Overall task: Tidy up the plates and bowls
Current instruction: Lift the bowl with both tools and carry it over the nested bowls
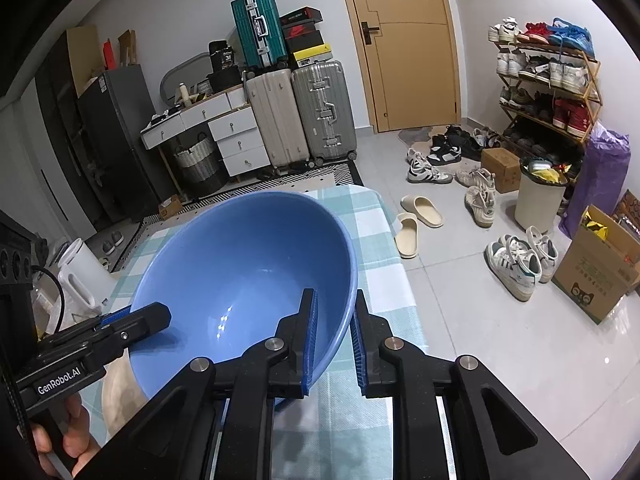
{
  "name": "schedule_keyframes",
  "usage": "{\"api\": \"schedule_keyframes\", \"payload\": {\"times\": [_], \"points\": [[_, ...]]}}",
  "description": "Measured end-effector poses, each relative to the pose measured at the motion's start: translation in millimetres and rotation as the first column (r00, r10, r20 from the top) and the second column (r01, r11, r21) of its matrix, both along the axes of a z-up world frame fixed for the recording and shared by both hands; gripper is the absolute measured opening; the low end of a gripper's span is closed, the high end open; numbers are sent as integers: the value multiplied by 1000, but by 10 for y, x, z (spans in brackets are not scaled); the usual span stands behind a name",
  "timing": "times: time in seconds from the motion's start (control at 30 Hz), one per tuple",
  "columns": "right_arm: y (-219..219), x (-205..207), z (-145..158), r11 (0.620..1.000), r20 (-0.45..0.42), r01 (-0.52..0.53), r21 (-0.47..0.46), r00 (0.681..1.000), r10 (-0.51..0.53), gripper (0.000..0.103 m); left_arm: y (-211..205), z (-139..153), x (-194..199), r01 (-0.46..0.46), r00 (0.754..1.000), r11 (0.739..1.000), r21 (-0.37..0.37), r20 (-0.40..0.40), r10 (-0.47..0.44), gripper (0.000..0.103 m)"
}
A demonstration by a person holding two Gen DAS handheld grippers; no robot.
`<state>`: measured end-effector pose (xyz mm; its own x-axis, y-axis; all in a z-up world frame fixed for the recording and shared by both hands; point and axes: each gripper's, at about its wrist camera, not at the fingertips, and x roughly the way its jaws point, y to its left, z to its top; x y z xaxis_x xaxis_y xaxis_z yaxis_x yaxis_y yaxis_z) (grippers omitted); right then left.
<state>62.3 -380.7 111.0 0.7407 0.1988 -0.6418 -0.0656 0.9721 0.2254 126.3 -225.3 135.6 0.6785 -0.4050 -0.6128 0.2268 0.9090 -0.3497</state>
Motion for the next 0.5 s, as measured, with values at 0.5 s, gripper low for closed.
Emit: {"api": "schedule_keyframes", "payload": {"times": [0.5], "points": [[341, 323, 116, 998, 8, -64, -21, 998, 64, 18, 325, 312, 119, -69, 997, 998, 14, 17, 69, 25]]}}
